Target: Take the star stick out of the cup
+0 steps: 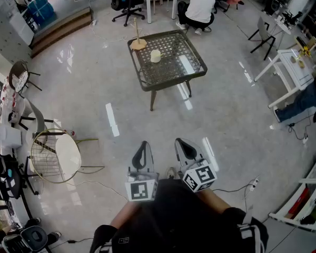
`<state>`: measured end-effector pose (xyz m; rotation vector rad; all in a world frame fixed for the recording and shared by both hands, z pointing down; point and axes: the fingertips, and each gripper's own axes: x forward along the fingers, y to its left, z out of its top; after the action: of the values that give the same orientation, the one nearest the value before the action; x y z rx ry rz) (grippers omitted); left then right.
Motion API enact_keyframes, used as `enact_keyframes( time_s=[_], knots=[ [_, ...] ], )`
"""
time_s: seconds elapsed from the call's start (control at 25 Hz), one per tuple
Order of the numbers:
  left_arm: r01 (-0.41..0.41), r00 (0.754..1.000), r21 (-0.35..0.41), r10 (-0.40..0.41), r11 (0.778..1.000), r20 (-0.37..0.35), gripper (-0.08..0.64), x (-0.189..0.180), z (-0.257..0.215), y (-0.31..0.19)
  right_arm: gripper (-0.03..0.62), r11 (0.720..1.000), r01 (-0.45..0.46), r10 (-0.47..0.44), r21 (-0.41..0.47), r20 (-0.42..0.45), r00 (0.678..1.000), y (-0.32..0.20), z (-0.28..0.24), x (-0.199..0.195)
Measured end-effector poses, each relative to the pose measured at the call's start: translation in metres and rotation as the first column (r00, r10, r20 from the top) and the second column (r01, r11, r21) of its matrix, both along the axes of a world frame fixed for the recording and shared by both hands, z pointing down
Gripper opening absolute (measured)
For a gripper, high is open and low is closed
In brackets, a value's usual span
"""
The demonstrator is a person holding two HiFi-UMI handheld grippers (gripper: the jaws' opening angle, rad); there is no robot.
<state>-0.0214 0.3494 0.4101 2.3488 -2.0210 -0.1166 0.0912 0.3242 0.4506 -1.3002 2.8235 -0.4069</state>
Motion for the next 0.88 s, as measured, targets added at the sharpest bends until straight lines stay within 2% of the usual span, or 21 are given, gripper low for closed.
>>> enact_keyframes(
  time_s=[0.44, 0.88],
  knots=[
    [-0.003, 1.0, 0.0, 0.003, 1.0, 0.005, 0.017, 0.006, 0.0, -0.001, 0.009, 1.0, 0.007, -0.007, -0.004, -0.004, 1.0, 0.001, 0.002, 0.004],
    [0.011, 1.0, -0.016, -0.011, 1.0, 0.024, 0.017, 0.039, -0.002, -0.004, 0.009, 1.0, 0.018, -0.017, -0.018, 0.044, 0.999, -0.007, 0.003, 0.037]
  ],
)
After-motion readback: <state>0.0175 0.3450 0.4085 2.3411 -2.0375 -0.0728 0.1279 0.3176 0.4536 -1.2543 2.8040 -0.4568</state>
